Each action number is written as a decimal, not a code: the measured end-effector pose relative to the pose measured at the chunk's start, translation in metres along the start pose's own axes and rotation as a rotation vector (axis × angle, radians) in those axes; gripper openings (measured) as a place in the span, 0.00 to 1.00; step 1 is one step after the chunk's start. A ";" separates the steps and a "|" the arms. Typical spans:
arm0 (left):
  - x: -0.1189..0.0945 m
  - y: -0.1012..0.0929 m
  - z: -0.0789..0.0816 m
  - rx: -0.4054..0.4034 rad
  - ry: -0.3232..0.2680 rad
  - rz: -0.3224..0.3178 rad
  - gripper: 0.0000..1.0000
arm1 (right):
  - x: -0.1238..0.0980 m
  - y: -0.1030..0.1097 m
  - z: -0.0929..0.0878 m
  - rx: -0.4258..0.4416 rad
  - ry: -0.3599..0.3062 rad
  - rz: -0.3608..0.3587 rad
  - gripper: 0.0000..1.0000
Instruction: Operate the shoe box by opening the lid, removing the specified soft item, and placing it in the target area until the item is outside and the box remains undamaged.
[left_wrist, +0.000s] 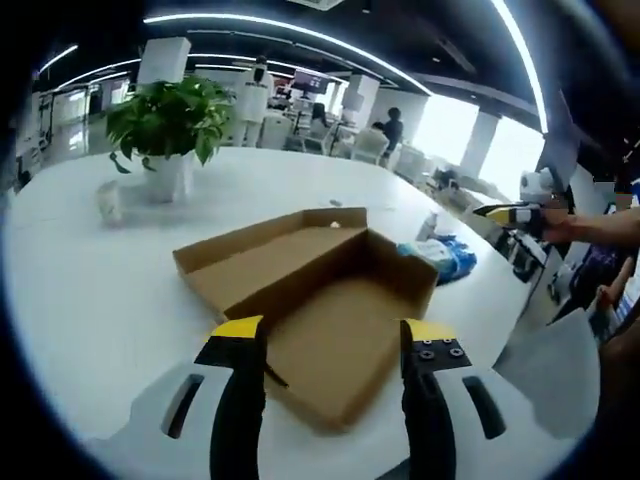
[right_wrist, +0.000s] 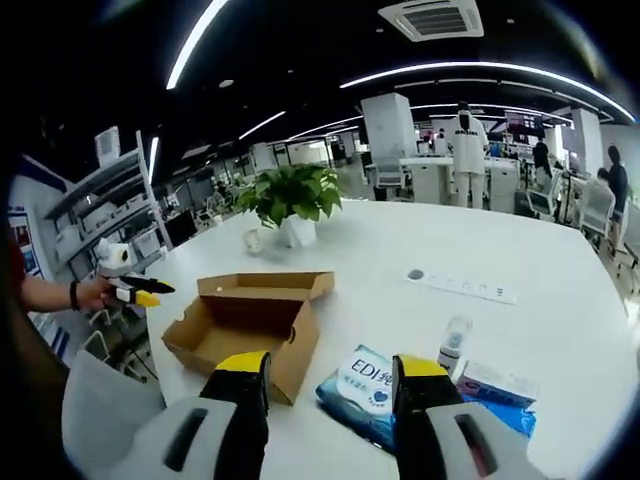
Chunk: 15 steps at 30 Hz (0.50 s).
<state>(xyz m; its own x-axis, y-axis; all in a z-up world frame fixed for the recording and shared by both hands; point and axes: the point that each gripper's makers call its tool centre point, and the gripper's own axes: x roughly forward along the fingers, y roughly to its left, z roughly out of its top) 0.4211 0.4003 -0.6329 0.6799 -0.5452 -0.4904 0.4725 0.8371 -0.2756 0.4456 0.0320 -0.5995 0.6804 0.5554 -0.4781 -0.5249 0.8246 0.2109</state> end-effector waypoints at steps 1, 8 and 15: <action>-0.001 0.007 -0.003 -0.019 0.006 0.043 0.53 | 0.000 0.001 -0.001 0.002 -0.001 0.001 0.46; -0.004 0.030 -0.028 -0.082 0.057 0.198 0.53 | -0.001 0.003 -0.008 0.018 0.000 0.001 0.46; 0.000 0.028 -0.075 -0.161 0.183 0.287 0.50 | -0.002 0.006 -0.015 0.031 0.002 0.001 0.46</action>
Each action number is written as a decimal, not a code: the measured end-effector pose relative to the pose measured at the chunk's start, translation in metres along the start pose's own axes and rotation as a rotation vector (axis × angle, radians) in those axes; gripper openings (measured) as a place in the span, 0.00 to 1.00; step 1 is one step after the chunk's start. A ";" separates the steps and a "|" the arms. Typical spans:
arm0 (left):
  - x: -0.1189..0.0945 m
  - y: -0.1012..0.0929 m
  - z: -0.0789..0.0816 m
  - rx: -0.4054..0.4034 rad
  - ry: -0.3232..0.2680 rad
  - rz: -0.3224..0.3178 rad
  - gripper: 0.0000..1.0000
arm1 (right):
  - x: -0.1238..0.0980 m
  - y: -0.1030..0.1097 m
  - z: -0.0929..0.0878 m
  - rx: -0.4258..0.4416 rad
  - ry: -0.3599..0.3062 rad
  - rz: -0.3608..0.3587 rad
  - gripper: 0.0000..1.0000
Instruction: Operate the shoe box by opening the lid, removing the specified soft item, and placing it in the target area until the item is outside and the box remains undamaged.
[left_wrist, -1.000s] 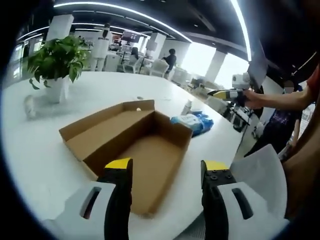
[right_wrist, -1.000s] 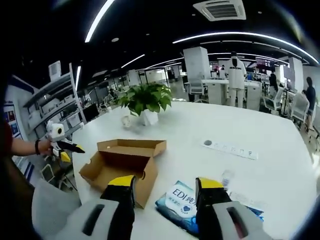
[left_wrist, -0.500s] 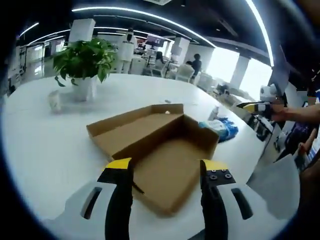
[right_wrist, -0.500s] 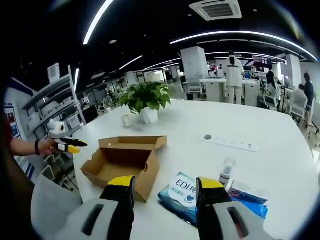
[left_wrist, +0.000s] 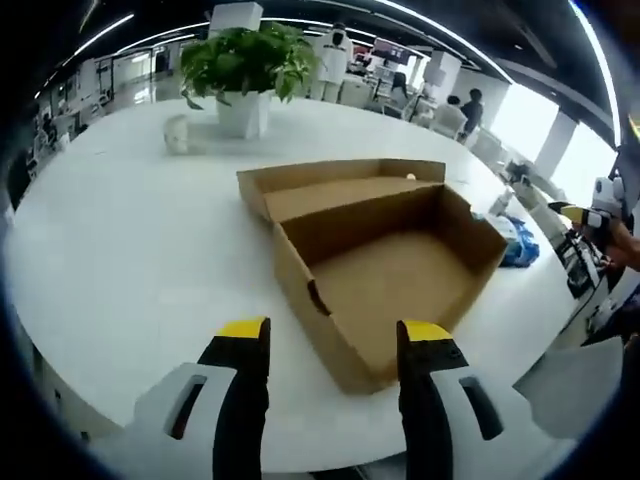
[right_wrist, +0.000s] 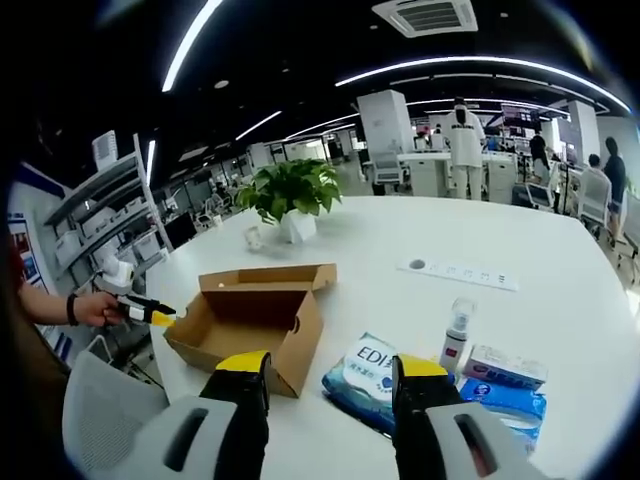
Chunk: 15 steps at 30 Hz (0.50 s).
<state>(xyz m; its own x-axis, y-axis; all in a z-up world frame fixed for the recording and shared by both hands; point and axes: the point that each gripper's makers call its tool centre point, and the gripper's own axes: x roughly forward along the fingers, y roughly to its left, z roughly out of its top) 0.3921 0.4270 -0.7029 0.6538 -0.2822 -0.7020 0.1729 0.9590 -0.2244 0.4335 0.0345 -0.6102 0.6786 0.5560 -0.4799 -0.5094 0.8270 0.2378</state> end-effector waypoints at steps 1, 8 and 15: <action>0.001 -0.001 -0.003 -0.004 0.007 0.006 0.49 | 0.000 0.000 -0.001 0.002 0.000 0.001 0.46; 0.012 0.002 -0.018 -0.094 0.050 0.052 0.38 | -0.002 0.001 -0.005 0.011 0.003 -0.003 0.46; 0.023 0.000 -0.018 -0.129 0.063 0.064 0.23 | -0.004 0.002 -0.011 0.022 0.008 -0.007 0.46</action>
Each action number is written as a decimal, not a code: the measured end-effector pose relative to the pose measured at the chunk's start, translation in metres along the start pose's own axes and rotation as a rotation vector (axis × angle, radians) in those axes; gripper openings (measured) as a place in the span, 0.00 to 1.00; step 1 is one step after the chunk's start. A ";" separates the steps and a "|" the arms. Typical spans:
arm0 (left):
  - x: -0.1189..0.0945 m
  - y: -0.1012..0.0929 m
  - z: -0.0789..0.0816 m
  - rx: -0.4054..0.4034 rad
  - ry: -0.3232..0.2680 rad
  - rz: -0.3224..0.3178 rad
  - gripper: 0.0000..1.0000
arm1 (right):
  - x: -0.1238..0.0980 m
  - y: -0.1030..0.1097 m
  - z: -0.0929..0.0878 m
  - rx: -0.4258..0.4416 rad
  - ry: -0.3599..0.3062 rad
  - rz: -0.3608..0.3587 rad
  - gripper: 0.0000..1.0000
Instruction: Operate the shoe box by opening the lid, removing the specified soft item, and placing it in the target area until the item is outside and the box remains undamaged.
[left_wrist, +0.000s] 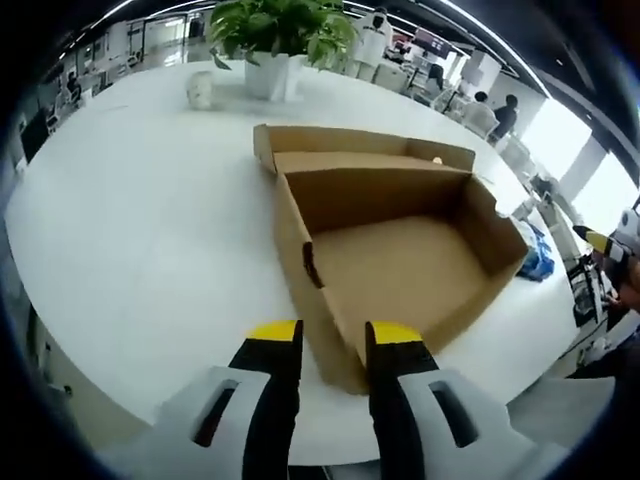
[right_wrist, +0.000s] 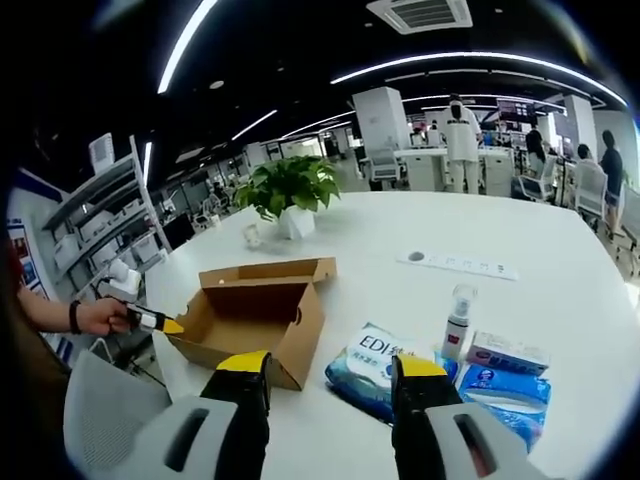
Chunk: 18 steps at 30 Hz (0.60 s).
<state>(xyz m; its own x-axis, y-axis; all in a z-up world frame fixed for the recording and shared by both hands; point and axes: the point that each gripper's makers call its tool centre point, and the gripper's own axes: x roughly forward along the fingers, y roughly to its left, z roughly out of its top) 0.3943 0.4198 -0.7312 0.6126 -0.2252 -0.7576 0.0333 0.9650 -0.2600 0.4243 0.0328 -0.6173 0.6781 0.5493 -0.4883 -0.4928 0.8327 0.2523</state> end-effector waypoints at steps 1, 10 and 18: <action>0.000 0.000 0.000 0.000 0.000 0.003 0.21 | 0.000 0.000 -0.001 0.001 0.001 0.000 0.46; 0.003 0.008 0.008 -0.004 -0.023 0.056 0.14 | 0.001 0.004 -0.005 0.011 0.005 0.001 0.45; 0.004 0.012 0.011 0.013 -0.025 0.062 0.13 | 0.007 0.008 -0.008 0.017 0.015 0.008 0.45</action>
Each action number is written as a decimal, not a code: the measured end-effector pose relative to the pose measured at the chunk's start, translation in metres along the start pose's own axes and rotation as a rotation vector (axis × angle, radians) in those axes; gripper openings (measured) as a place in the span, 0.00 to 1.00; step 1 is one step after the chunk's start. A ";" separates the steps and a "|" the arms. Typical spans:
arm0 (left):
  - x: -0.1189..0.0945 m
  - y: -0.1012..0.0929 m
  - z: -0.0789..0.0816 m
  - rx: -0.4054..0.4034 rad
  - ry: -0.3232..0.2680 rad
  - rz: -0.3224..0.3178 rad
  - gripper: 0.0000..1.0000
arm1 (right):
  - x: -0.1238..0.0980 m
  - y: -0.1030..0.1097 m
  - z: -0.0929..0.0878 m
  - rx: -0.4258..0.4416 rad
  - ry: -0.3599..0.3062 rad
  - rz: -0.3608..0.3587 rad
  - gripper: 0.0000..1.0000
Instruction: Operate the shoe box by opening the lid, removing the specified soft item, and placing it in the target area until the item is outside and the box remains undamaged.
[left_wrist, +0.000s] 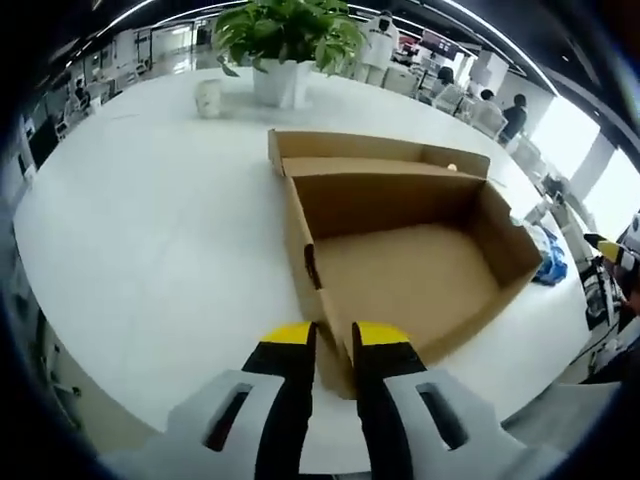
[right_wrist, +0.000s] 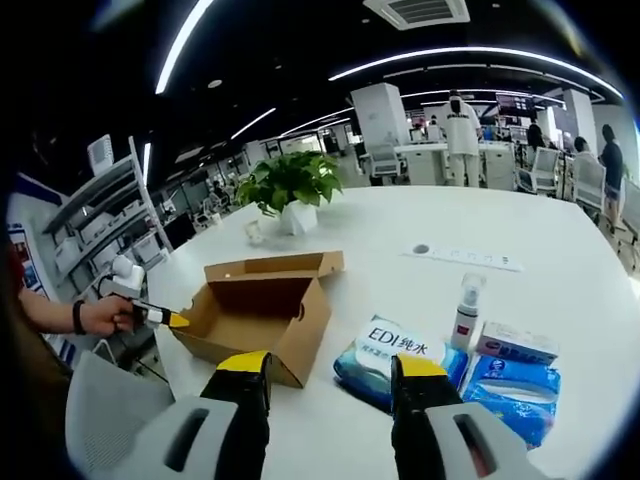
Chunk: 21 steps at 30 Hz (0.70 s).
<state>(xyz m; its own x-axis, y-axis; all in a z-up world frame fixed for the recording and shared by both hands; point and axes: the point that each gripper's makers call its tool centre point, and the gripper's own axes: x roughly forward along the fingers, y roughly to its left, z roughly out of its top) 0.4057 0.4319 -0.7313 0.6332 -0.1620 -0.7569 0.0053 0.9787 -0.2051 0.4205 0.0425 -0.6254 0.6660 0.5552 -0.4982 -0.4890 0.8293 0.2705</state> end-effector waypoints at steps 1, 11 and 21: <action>0.000 0.000 0.000 0.008 0.001 -0.003 0.13 | 0.001 0.001 0.000 0.001 0.001 0.001 0.45; 0.001 0.012 0.007 0.069 0.009 -0.036 0.10 | 0.031 0.011 0.001 0.016 0.039 0.030 0.45; 0.002 0.020 0.011 0.074 0.005 -0.005 0.06 | 0.079 0.018 0.015 0.043 0.064 0.038 0.44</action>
<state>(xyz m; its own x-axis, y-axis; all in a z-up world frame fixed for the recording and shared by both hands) 0.4157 0.4522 -0.7301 0.6292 -0.1669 -0.7591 0.0651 0.9846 -0.1625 0.4733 0.1022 -0.6477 0.6094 0.5824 -0.5381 -0.4876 0.8104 0.3249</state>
